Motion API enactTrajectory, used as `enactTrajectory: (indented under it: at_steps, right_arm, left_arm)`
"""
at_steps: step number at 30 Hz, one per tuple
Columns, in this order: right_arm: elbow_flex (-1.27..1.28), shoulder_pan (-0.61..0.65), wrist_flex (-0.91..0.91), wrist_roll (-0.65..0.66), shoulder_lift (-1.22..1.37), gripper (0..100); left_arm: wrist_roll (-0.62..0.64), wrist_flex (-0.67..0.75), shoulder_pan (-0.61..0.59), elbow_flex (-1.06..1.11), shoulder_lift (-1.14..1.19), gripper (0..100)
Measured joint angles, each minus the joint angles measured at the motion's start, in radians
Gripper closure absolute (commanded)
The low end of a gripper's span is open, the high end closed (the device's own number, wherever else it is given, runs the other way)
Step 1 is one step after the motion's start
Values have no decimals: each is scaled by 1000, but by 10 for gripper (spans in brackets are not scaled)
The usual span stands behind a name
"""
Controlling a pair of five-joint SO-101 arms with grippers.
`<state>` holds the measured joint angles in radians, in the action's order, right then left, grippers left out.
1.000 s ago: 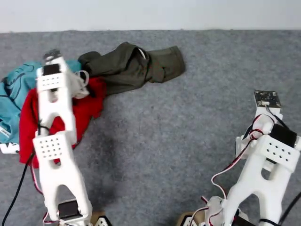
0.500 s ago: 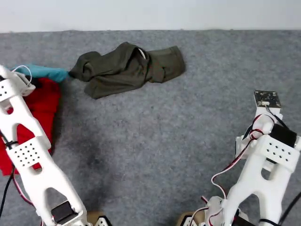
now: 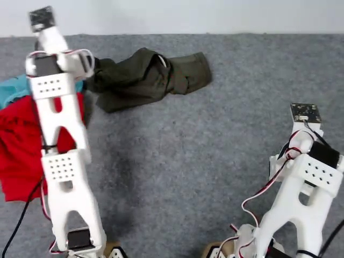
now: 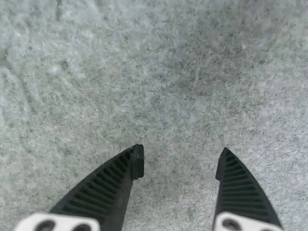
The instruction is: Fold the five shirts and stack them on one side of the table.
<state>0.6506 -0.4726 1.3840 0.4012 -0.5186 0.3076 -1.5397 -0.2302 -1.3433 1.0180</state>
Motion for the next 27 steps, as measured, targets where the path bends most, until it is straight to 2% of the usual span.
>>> enactTrajectory:
  at_steps: [8,19,20,23,27]
  right_arm:
    - [0,0,0,0,0,743]
    - [0,0,0,0,0,744]
    - [0,0,0,0,0,744]
    - [0,0,0,0,0,745]
    - [0,0,0,0,0,745]
  left_arm:
    - [-6,155,25,2,238,708]
    - [-6,359,29,2,299,954]
    - [-6,364,29,2,299,986]
    - [-6,365,29,-37,299,987]
    - [-6,278,29,-184,299,987]
